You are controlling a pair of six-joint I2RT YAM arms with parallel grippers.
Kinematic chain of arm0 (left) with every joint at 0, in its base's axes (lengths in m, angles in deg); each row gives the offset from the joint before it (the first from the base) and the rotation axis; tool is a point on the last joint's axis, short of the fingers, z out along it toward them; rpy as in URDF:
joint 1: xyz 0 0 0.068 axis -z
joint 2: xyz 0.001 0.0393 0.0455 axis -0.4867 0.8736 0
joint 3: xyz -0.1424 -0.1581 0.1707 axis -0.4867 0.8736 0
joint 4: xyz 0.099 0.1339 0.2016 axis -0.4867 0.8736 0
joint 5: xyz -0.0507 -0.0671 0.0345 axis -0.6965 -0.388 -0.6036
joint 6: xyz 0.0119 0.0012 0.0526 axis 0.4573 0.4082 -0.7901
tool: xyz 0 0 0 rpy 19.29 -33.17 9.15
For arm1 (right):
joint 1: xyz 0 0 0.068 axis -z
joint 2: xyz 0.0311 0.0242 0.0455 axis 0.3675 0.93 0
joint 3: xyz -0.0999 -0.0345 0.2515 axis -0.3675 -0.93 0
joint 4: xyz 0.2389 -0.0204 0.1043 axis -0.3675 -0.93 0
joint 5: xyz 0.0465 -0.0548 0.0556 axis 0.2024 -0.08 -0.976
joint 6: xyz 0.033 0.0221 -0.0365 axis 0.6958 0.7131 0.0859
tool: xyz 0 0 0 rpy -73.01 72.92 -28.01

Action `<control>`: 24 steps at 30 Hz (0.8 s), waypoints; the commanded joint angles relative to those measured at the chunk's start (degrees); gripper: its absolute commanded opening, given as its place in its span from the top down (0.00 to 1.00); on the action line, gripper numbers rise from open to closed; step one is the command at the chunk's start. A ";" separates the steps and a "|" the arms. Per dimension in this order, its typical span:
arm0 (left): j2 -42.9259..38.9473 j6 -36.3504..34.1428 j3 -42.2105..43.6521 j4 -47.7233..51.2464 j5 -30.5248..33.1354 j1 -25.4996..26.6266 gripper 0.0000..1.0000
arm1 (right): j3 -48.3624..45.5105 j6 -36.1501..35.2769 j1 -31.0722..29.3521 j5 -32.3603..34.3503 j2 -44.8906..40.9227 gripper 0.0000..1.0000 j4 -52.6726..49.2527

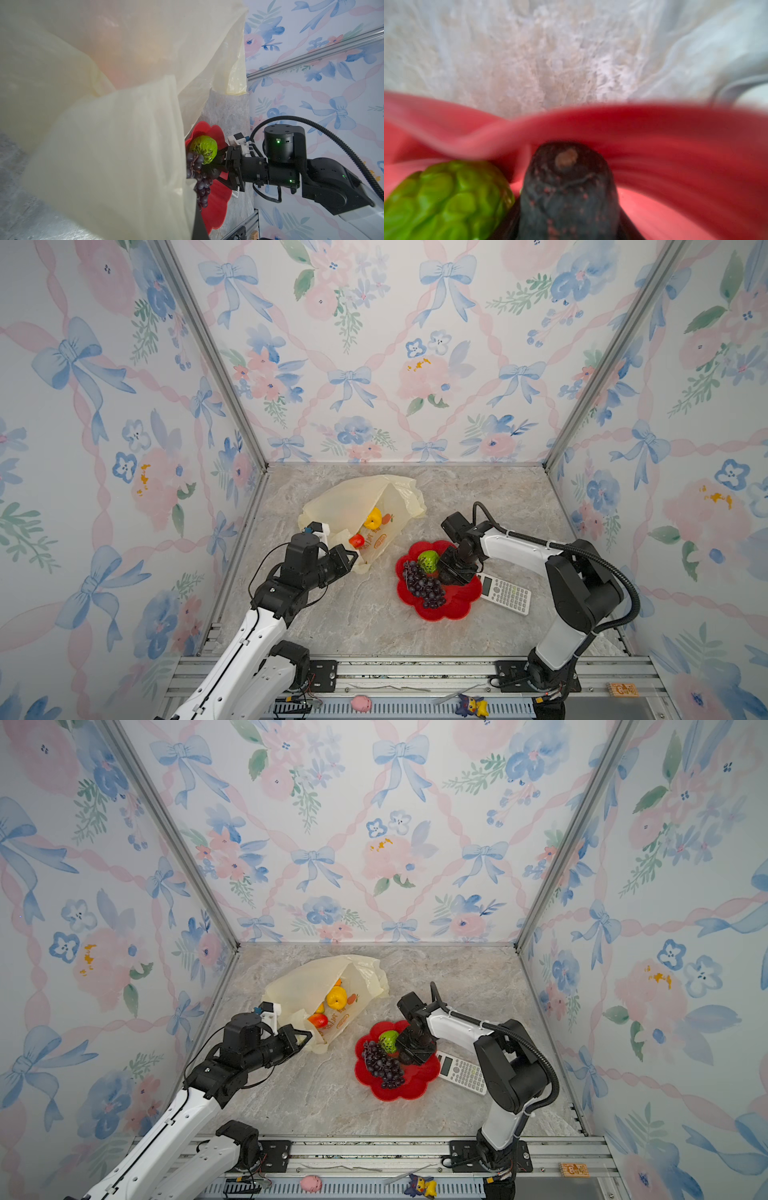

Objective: Place the fruits into the plastic bag
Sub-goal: 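Grasp the avocado and lift it toward the bag with the right gripper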

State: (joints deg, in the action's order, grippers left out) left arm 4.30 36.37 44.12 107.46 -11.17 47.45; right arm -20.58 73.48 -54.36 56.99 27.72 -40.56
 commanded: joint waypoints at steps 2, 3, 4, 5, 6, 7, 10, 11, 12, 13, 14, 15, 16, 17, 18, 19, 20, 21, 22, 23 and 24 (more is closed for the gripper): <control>-0.03 -1.11 -0.64 -0.03 0.27 -0.22 1.00 | 2.27 -1.77 -0.42 1.78 -2.58 0.55 -4.21; -0.10 -1.20 -0.63 -0.04 0.24 -0.23 1.00 | 2.53 -2.16 -0.43 1.94 -3.19 0.56 -4.81; -0.18 -1.20 -0.63 -0.02 0.32 -0.22 1.00 | 2.88 -2.52 -0.43 2.07 -3.85 0.56 -5.36; -0.28 -1.20 -0.63 -0.04 0.33 -0.23 1.00 | 3.32 -2.93 -0.40 2.41 -4.62 0.57 -6.29; -0.43 -1.20 -0.65 -0.02 0.33 -0.28 1.00 | 3.85 -3.43 -0.41 2.83 -4.93 0.57 -7.48; -0.50 -1.20 -0.64 -0.07 0.42 -0.24 1.00 | 4.32 -3.91 -0.43 3.23 -6.50 0.58 -8.52; -0.91 -1.11 -0.59 0.03 0.38 -0.22 1.00 | 5.84 -5.34 -0.39 4.69 -9.94 0.58 -11.68; -1.12 -1.11 -0.56 -0.03 0.38 -0.25 1.00 | 6.27 -5.92 -0.45 5.03 -11.25 0.59 -12.70; -1.31 -1.12 -0.56 -0.04 0.33 -0.22 1.00 | 6.90 -6.46 -0.47 5.41 -12.49 0.59 -13.58; -1.42 -1.11 -0.49 0.02 0.33 -0.25 1.00 | 7.40 -7.07 -0.38 5.75 -13.62 0.59 -14.44; -1.65 -1.11 -0.46 0.03 0.33 -0.27 1.00 | 8.30 -7.92 -0.46 6.34 -14.70 0.60 -15.58; -1.82 -1.11 -0.34 -0.04 0.24 -0.22 1.00 | 9.34 -8.93 -0.51 6.83 -15.62 0.61 -16.72; -2.04 -1.11 -0.29 -0.02 0.16 -0.22 1.00 | 10.32 -9.81 -0.59 7.42 -16.34 0.61 -17.83; -2.16 -1.04 -0.16 -0.02 0.00 -0.22 1.00 | 11.52 -10.78 -0.68 8.15 -17.18 0.62 -18.95; -2.40 -1.03 -0.11 -0.02 -0.10 -0.23 1.00 | 12.37 -11.83 -0.83 8.73 -17.93 0.62 -19.60; -2.45 -1.03 0.04 0.03 -0.18 -0.23 1.00 | 13.14 -12.79 -0.86 8.85 -18.58 0.63 -19.75; -2.57 -1.03 0.11 -0.02 -0.33 -0.24 1.00 | 13.94 -14.02 -0.94 8.56 -19.23 0.63 -19.52; -2.67 -1.03 0.15 -0.02 -0.44 -0.24 1.00 | 14.46 -15.38 -0.95 7.99 -20.04 0.64 -18.79; -2.67 -0.97 0.22 -0.03 -0.55 -0.24 1.00 | 14.82 -16.69 -1.00 7.31 -20.63 0.64 -17.71; -2.66 -0.94 0.24 -0.05 -0.70 -0.23 1.00 | 15.19 -17.97 -1.17 6.53 -21.28 0.65 -16.19; -2.66 -0.85 0.27 0.00 -0.85 -0.27 1.00 | 15.40 -19.20 -1.27 5.81 -21.98 0.66 -14.50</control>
State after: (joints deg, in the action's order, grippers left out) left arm 2.23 36.22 44.12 107.46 -11.24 47.45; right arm -7.01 59.65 -54.71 63.59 7.63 -55.97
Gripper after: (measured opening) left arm 0.050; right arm 0.476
